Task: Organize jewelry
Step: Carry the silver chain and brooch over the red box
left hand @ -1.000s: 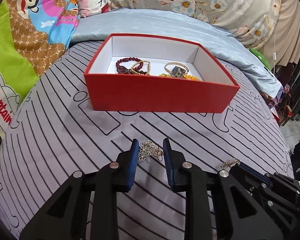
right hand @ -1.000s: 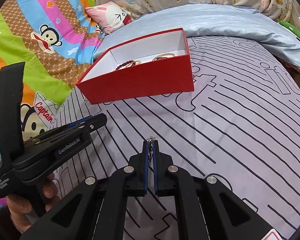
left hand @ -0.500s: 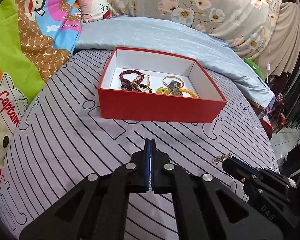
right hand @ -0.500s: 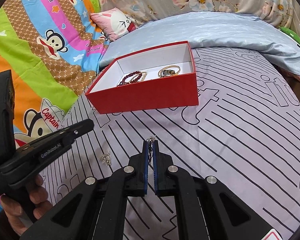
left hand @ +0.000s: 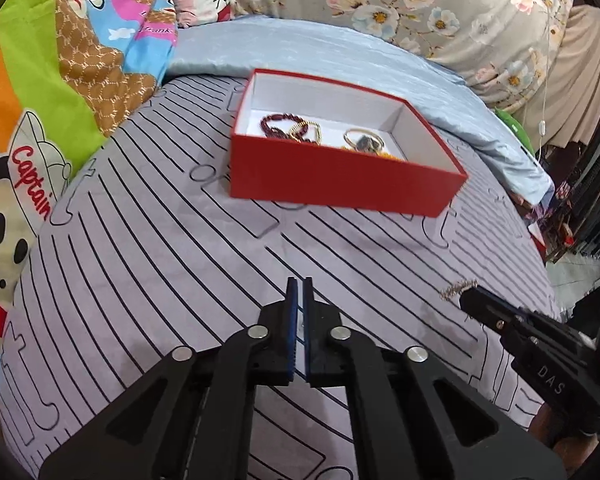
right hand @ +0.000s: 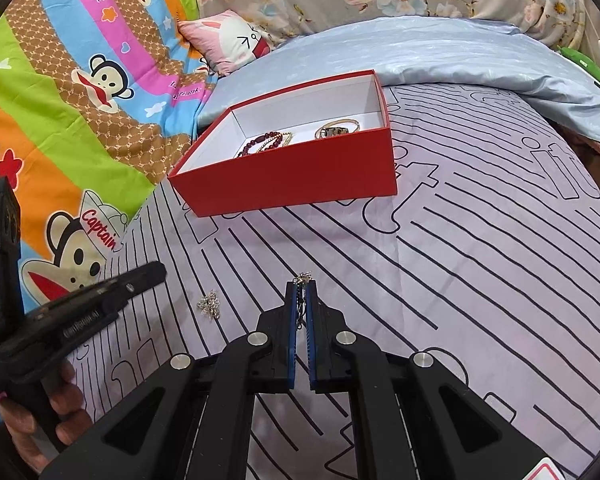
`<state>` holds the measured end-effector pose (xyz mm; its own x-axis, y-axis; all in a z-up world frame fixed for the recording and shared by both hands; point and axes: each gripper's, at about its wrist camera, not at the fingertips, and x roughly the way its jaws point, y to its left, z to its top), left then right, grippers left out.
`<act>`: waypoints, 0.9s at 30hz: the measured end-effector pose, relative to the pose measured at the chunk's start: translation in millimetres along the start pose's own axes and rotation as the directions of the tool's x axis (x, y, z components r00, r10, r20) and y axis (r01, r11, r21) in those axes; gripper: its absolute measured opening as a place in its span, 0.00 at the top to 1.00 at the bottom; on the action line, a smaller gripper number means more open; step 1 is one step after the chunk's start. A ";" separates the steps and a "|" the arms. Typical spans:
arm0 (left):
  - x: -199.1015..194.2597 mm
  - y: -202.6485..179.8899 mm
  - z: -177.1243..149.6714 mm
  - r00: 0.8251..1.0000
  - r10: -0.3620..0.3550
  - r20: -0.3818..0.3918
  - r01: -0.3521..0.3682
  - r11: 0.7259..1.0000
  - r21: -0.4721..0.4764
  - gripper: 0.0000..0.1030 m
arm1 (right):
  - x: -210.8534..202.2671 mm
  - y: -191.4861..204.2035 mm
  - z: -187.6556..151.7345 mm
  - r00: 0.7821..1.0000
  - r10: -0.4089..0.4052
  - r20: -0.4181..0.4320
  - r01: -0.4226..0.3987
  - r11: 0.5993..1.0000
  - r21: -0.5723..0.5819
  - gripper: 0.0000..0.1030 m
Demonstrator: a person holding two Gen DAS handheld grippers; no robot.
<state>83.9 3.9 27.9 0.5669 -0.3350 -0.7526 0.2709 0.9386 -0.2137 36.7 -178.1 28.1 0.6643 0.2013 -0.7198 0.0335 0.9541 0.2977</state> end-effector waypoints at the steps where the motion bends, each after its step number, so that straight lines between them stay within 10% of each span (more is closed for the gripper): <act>1: 3.6 -4.4 -3.2 1.000 -0.003 -0.012 0.004 1.000 0.010 0.76 | 0.1 0.4 -0.4 1.000 -0.001 -0.001 0.001 1.000 -0.002 0.96; 4: 12.9 -15.4 -12.2 1.000 0.005 -0.028 -0.004 1.000 0.031 0.64 | -0.6 0.5 -0.9 1.000 -0.003 0.000 0.003 1.000 -0.003 0.96; 27: 15.3 -23.6 -15.4 1.000 0.009 0.006 -0.009 0.998 0.060 0.75 | 1.8 3.9 0.9 1.000 0.005 -0.009 -0.005 1.000 -0.012 0.96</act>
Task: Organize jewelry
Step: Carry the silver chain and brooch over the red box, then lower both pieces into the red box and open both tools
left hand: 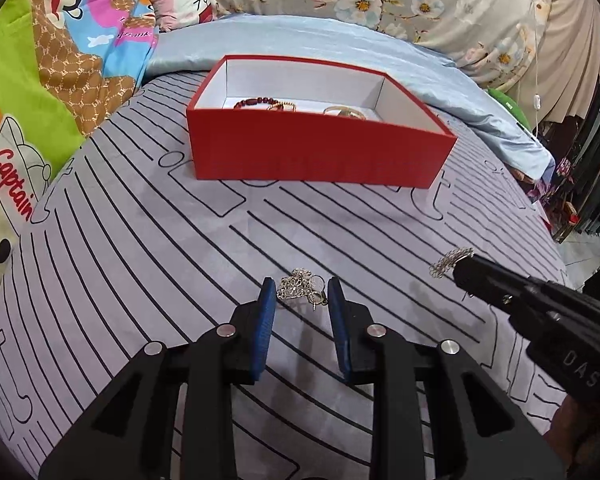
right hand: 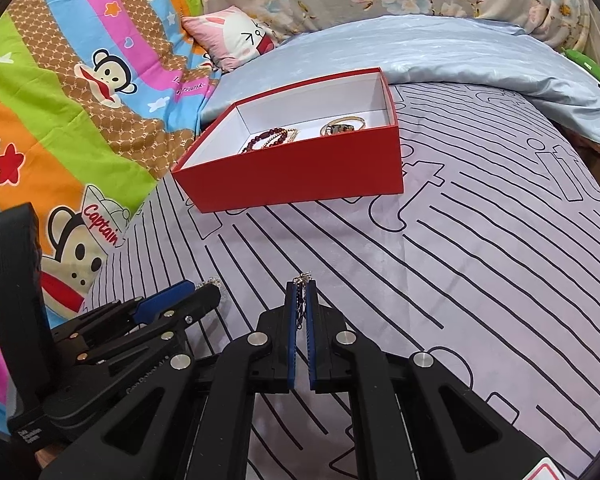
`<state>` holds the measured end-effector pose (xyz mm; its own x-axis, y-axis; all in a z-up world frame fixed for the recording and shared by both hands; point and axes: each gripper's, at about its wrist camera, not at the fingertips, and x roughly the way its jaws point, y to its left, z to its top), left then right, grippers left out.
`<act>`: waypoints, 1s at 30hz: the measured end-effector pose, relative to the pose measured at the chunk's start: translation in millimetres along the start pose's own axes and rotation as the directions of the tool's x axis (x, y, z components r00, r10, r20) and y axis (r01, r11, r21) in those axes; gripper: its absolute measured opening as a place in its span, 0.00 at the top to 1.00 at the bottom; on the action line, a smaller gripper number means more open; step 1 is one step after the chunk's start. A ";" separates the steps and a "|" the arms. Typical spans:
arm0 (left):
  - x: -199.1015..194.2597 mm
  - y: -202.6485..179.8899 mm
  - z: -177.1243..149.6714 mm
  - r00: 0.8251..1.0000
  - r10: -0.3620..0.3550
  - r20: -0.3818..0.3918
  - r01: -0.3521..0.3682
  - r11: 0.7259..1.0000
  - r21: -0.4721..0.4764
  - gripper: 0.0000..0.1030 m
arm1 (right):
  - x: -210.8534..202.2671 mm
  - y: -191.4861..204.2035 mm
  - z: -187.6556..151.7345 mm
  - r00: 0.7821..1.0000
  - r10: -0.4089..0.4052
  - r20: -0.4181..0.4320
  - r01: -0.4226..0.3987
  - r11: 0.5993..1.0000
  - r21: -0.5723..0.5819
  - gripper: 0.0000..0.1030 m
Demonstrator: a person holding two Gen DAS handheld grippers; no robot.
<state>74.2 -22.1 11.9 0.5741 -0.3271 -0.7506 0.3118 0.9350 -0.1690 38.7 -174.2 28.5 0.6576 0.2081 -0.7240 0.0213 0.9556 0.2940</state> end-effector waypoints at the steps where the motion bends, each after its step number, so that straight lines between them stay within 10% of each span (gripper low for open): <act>1: -1.9 -0.2 2.2 1.000 -0.001 0.005 0.001 1.000 -0.001 0.75 | -0.8 0.3 0.8 1.000 0.002 0.002 -0.002 1.000 0.000 0.96; 30: -0.1 -17.4 161.8 0.979 0.049 0.196 -0.062 0.996 0.061 0.75 | -4.2 16.1 149.9 0.976 0.038 0.214 -0.018 0.995 -0.094 0.96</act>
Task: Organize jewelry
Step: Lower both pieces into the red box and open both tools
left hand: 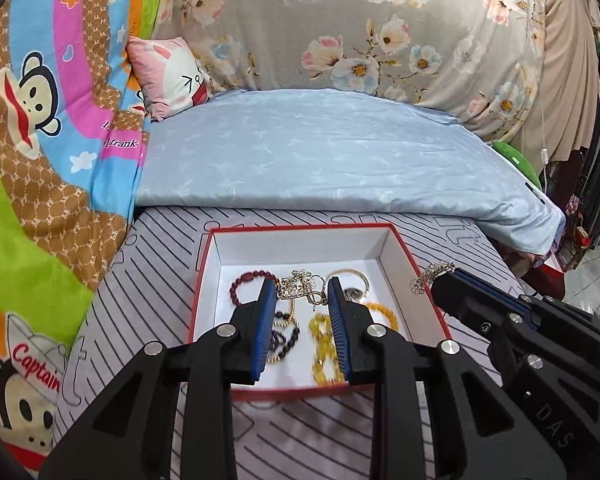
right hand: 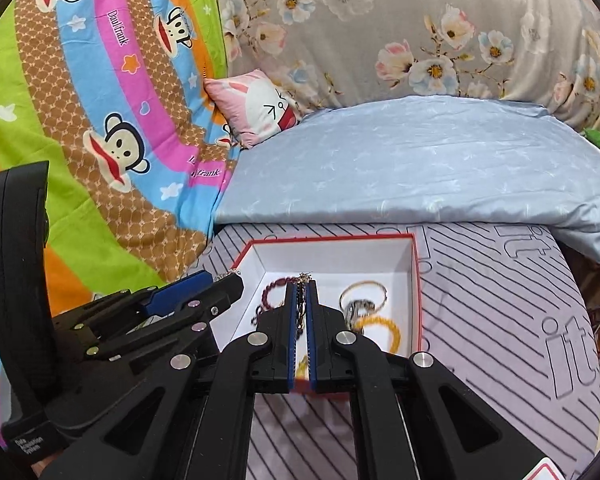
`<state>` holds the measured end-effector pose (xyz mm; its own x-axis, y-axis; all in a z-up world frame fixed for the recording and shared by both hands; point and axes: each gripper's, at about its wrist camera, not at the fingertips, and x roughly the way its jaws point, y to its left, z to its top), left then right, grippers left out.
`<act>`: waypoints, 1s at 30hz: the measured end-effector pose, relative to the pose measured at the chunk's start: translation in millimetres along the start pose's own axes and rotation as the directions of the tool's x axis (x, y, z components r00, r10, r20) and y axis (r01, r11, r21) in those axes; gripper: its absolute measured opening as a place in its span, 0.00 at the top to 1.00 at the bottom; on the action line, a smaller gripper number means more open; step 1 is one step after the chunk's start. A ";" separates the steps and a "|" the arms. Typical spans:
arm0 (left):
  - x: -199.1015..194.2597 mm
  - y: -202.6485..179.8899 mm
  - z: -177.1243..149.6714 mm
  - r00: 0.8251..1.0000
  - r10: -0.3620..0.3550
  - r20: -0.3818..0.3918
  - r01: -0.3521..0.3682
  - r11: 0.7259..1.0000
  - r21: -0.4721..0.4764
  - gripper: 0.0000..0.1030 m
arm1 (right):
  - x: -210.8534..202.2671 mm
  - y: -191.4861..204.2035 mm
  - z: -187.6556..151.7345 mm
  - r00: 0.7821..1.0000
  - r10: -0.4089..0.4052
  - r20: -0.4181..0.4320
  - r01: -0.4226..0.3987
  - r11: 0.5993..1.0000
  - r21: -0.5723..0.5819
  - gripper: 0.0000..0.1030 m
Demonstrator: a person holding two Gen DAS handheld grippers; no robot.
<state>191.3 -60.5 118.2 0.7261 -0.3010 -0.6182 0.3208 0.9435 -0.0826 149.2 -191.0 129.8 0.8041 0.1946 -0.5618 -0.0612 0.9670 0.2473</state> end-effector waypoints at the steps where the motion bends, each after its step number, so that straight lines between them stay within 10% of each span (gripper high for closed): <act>1: 6.2 1.0 3.5 1.000 0.002 -0.003 -0.002 1.000 -0.001 0.75 | 5.1 -0.5 3.6 1.000 -0.003 -0.001 0.003 1.000 -0.001 0.96; 30: 108.0 18.7 13.1 0.995 0.028 -0.100 -0.031 0.999 -0.020 0.75 | 116.4 -29.4 3.0 0.991 -0.053 -0.125 0.056 0.998 0.024 0.95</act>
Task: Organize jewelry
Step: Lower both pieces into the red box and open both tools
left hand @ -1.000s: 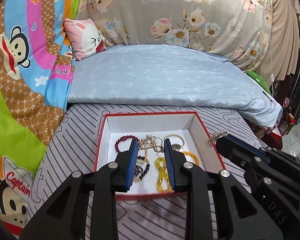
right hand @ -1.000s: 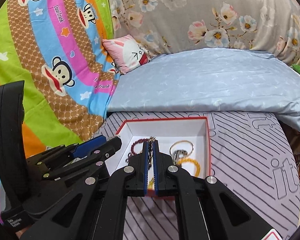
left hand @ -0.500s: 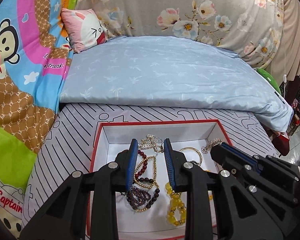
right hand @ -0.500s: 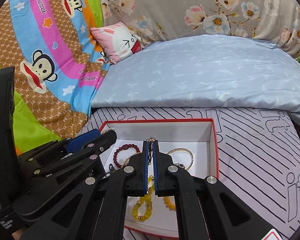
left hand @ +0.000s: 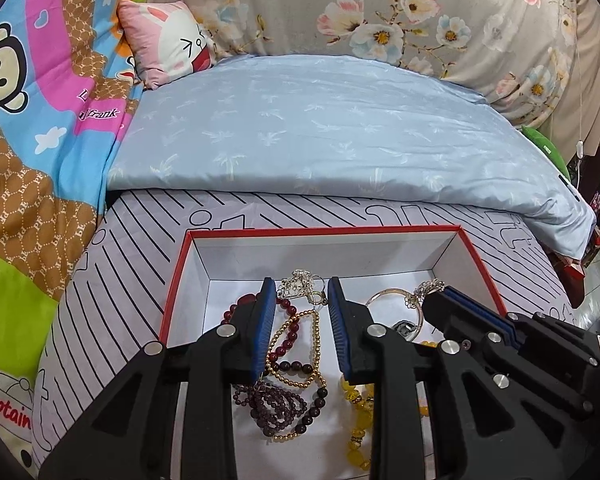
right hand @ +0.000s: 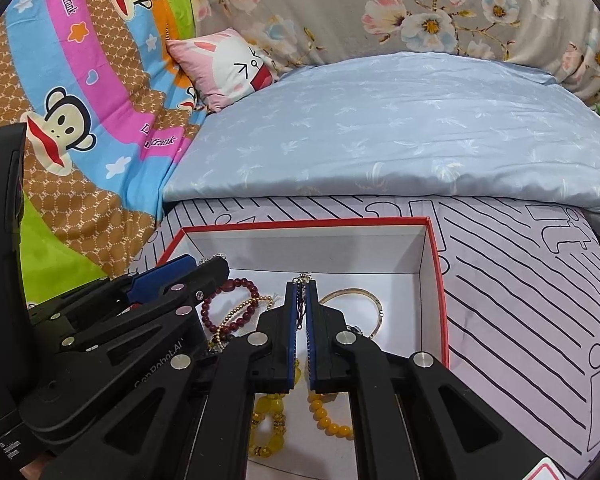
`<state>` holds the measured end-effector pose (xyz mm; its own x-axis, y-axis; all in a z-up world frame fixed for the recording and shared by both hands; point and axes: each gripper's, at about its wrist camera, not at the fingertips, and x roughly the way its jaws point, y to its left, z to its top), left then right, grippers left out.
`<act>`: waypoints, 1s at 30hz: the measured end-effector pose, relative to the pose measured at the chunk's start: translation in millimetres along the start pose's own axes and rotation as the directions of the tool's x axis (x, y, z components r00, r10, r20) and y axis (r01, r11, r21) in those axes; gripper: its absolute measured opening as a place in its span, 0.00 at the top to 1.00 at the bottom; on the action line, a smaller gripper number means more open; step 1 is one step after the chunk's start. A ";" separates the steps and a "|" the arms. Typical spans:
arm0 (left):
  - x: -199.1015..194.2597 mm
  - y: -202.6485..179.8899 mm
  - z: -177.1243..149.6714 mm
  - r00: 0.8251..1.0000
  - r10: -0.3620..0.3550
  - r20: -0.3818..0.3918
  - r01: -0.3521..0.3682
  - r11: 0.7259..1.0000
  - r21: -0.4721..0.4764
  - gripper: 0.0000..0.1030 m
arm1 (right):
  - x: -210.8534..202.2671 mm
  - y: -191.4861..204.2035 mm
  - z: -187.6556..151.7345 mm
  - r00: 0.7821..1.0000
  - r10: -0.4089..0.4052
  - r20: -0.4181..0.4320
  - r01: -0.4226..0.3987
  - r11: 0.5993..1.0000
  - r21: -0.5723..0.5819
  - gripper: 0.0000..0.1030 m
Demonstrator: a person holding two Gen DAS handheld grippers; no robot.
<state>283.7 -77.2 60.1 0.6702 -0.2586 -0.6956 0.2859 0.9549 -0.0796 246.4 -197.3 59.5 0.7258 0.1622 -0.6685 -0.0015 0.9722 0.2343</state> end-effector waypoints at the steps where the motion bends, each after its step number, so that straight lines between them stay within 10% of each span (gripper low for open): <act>1: 1.6 0.5 -0.8 1.000 0.000 -0.004 0.000 1.000 -0.002 0.75 | 1.1 -0.1 -0.7 1.000 -0.001 -0.002 0.001 1.000 -0.001 0.95; 24: -2.8 1.7 -17.1 0.999 0.051 0.004 -0.051 0.999 -0.001 0.66 | -10.1 -1.8 -16.6 0.996 -0.084 0.026 0.084 0.996 -0.012 0.69; 30: -21.0 7.1 -24.2 0.995 0.092 0.035 -0.092 0.995 -0.028 0.41 | -29.2 -1.5 -26.4 0.990 -0.121 0.066 0.122 0.993 -0.005 0.55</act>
<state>255.1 -61.4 56.9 0.7174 -0.1741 -0.6745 0.2044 0.9783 -0.0352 207.0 -199.0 60.0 0.7644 0.0318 -0.6440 0.0835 0.9855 0.1478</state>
